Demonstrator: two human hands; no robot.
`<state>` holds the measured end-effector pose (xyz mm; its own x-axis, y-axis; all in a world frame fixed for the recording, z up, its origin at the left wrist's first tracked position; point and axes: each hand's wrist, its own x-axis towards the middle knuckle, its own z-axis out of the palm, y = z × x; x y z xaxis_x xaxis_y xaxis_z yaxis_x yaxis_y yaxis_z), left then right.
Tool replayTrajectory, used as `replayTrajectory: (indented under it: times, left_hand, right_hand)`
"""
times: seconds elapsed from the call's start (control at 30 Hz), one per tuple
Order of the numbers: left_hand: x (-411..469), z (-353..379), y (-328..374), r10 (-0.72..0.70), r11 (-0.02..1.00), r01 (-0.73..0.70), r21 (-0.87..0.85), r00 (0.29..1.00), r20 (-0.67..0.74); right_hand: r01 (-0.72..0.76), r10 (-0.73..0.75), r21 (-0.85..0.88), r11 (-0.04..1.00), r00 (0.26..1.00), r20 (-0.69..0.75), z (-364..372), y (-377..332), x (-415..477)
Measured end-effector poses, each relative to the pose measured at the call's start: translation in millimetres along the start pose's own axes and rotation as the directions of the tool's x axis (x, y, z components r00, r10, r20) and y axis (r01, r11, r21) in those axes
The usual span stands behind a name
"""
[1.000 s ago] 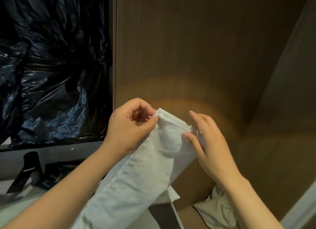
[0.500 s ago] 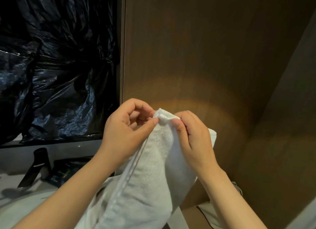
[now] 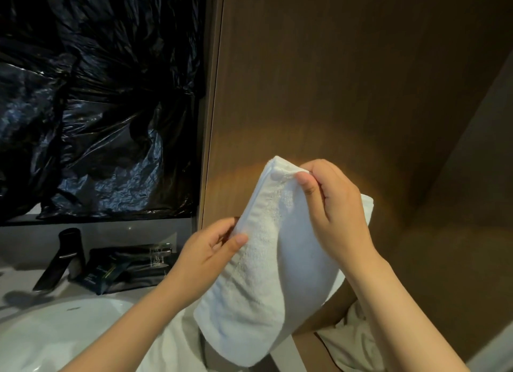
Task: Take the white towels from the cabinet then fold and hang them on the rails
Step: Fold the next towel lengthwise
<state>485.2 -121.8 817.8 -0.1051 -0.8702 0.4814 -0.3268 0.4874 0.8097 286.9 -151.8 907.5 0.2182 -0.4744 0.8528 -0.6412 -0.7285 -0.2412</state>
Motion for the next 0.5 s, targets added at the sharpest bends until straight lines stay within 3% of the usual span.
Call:
replayTrajectory:
  times: [0.1, 0.33, 0.5]
  left_hand:
    - [-7, 4, -15, 0.024, 0.993, -0.026, 0.116, 1.0, 0.018]
    - [-32, 4, -40, -0.115, 0.977, 0.101, 0.187, 0.991, 0.066]
    - [-43, -6, -48, -0.115, 0.952, 0.122, 0.28, 0.993, -0.04]
  right_hand:
    - [-0.04, 0.04, 0.004, 0.999, 0.998, -0.038, 1, 2, 1]
    - [-0.169, 0.166, -0.03, 0.985, 0.983, -0.084, 8, 5, 1]
    - [-0.254, 0.251, -0.068, 0.965, 0.967, -0.051, 19, 8, -4]
